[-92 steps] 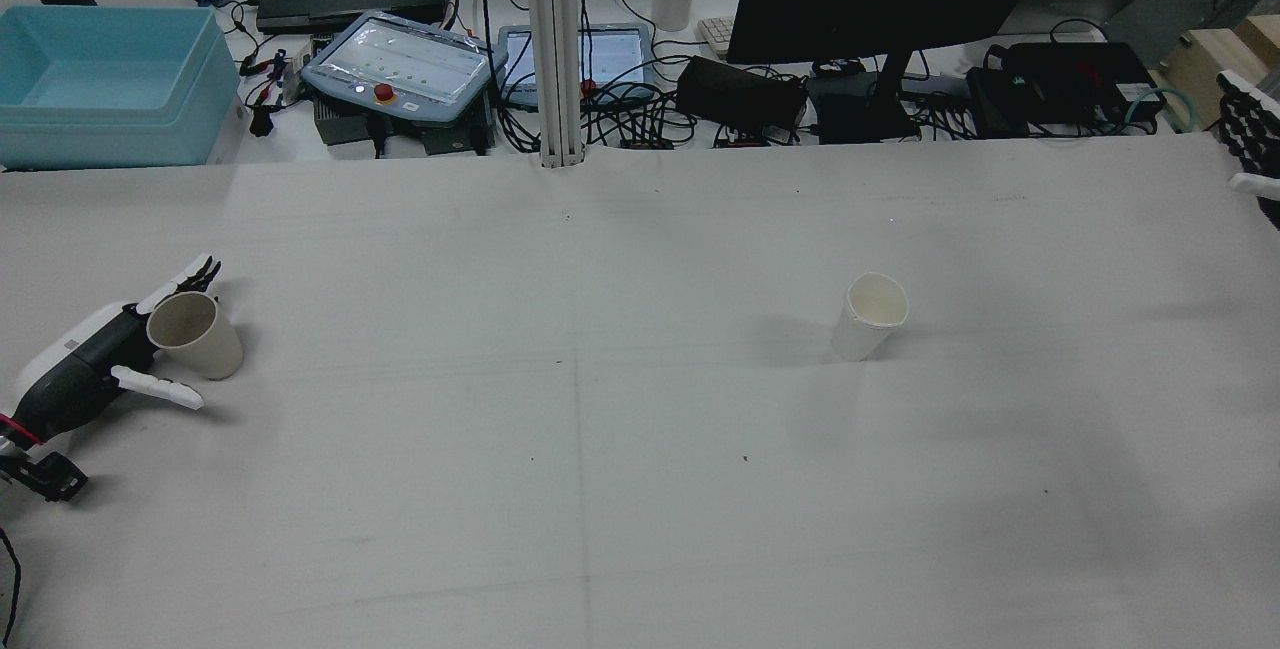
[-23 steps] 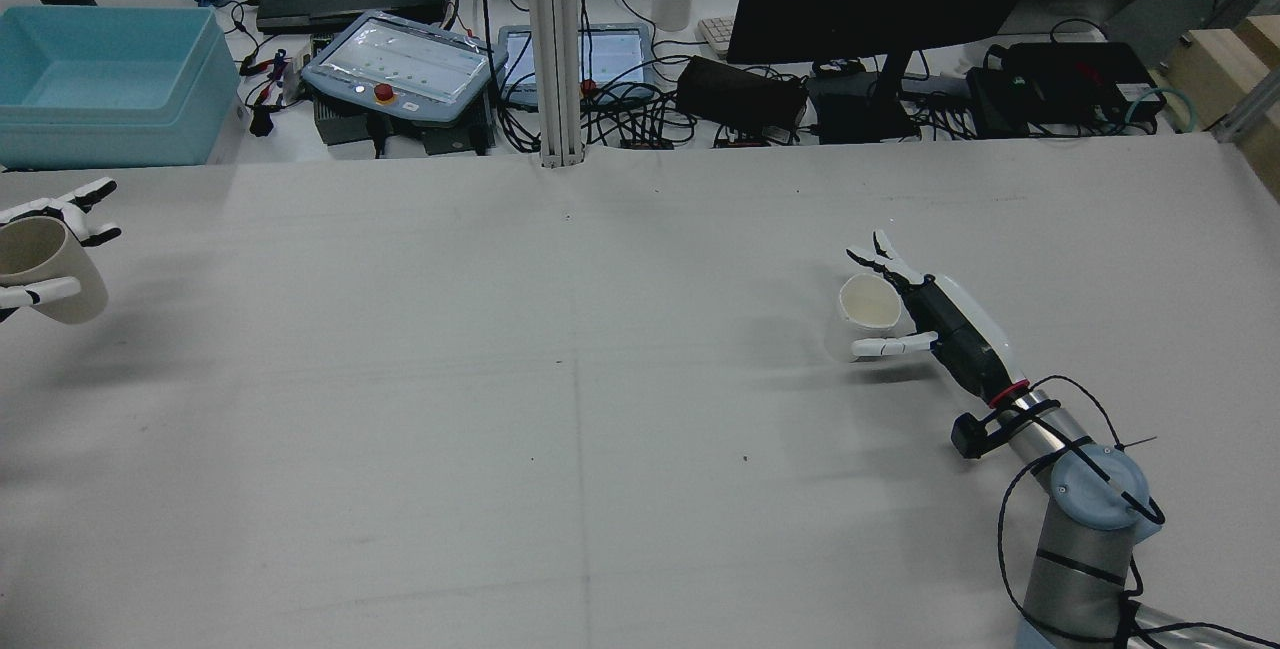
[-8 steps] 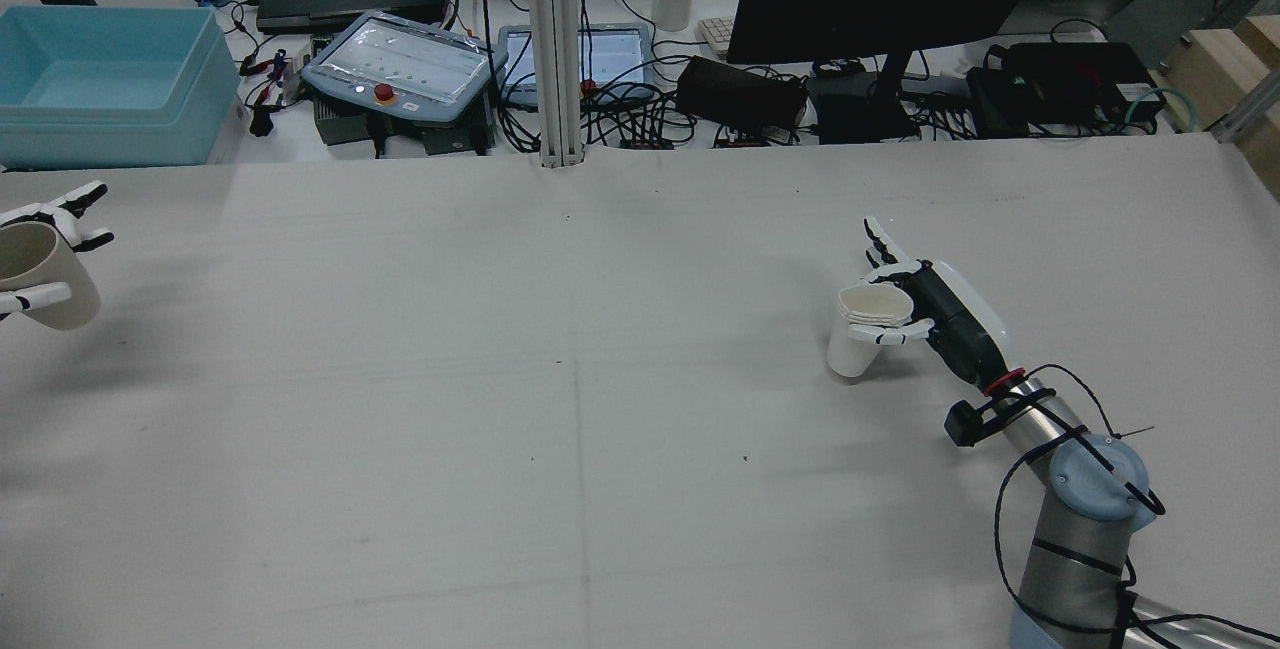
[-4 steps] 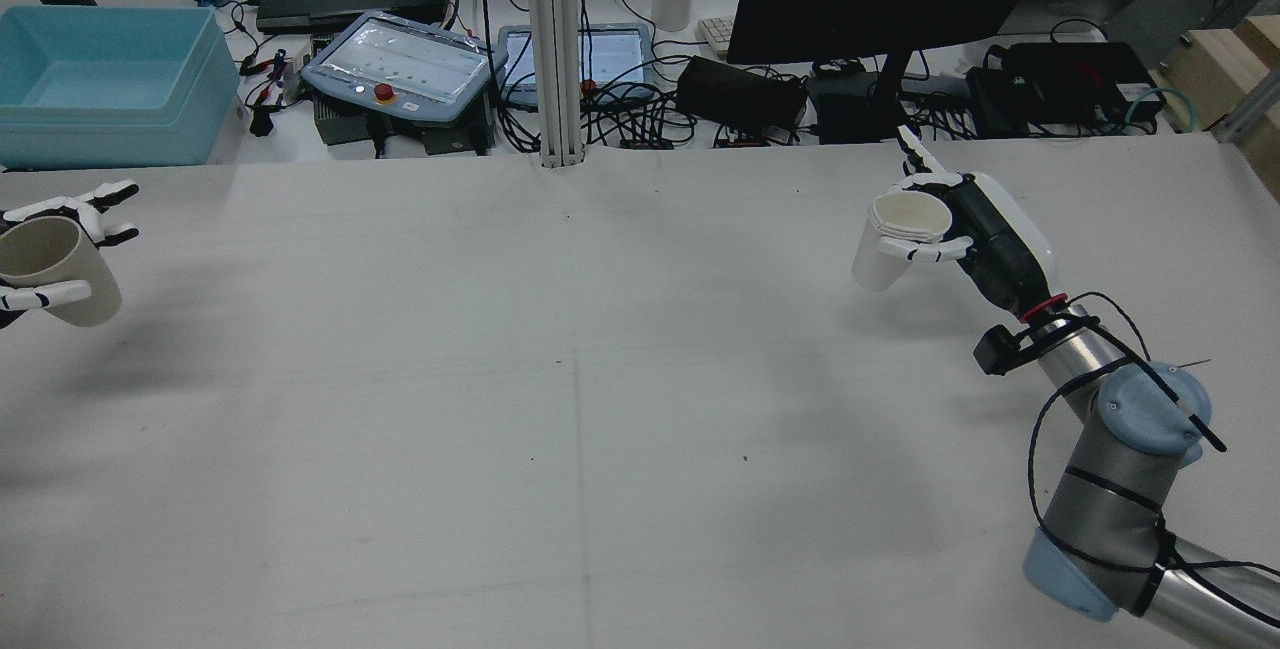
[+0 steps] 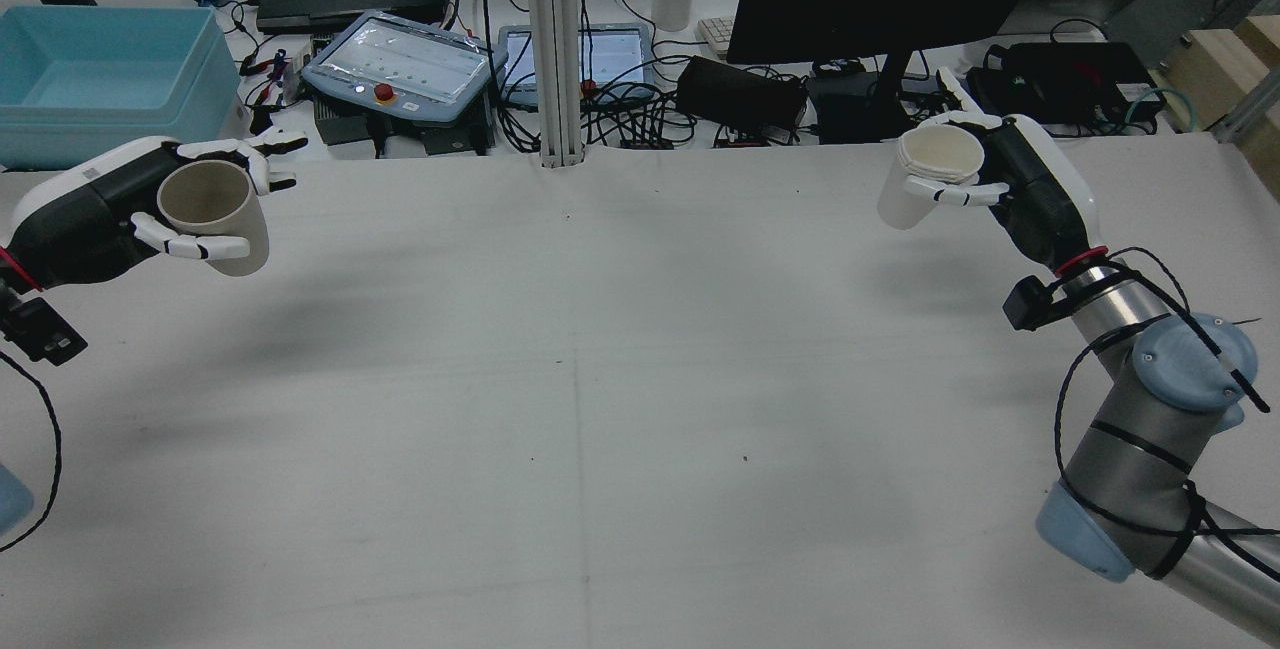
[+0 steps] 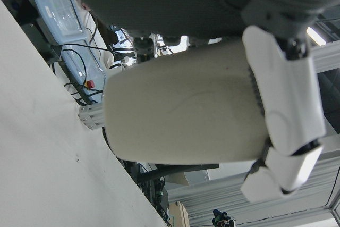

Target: Pour water

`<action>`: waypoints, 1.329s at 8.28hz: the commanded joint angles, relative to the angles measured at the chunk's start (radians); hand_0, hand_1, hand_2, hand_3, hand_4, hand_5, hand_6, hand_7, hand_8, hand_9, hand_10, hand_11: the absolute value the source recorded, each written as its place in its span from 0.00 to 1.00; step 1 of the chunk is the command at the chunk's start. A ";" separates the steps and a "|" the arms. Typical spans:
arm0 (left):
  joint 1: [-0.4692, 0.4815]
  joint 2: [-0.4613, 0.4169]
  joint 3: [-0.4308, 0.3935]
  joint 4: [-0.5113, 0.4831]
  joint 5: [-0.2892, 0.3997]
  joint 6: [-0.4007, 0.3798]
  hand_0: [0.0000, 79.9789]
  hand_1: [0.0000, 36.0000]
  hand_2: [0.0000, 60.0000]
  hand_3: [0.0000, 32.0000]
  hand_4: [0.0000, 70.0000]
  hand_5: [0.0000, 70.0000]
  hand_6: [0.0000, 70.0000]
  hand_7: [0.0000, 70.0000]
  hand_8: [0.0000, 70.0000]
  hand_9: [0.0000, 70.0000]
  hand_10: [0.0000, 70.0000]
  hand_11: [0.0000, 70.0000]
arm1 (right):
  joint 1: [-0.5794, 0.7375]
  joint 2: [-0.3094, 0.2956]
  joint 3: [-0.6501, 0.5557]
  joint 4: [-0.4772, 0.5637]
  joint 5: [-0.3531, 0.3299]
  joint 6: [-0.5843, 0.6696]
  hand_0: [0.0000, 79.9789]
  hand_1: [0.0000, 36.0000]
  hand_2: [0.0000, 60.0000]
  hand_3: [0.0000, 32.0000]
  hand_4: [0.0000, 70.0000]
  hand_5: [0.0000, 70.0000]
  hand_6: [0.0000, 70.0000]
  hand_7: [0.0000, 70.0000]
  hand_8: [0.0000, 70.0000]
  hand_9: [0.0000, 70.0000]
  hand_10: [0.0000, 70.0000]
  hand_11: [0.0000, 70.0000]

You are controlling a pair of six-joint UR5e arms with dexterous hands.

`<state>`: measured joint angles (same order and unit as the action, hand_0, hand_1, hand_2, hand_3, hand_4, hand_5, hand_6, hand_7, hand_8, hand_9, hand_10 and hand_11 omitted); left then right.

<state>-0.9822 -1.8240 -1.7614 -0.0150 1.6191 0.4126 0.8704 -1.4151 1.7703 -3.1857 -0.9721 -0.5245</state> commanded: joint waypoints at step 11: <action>0.324 -0.362 0.069 0.202 -0.019 0.103 0.58 1.00 1.00 0.00 0.47 1.00 0.17 0.16 0.02 0.01 0.15 0.25 | -0.154 0.237 0.268 -0.108 0.010 -0.581 0.75 0.72 0.42 0.00 0.83 0.66 0.14 0.19 0.01 0.02 0.07 0.12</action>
<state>-0.6590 -2.1809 -1.7000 0.1865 1.5995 0.5155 0.7884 -1.1827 1.9509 -3.2925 -0.9624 -0.9556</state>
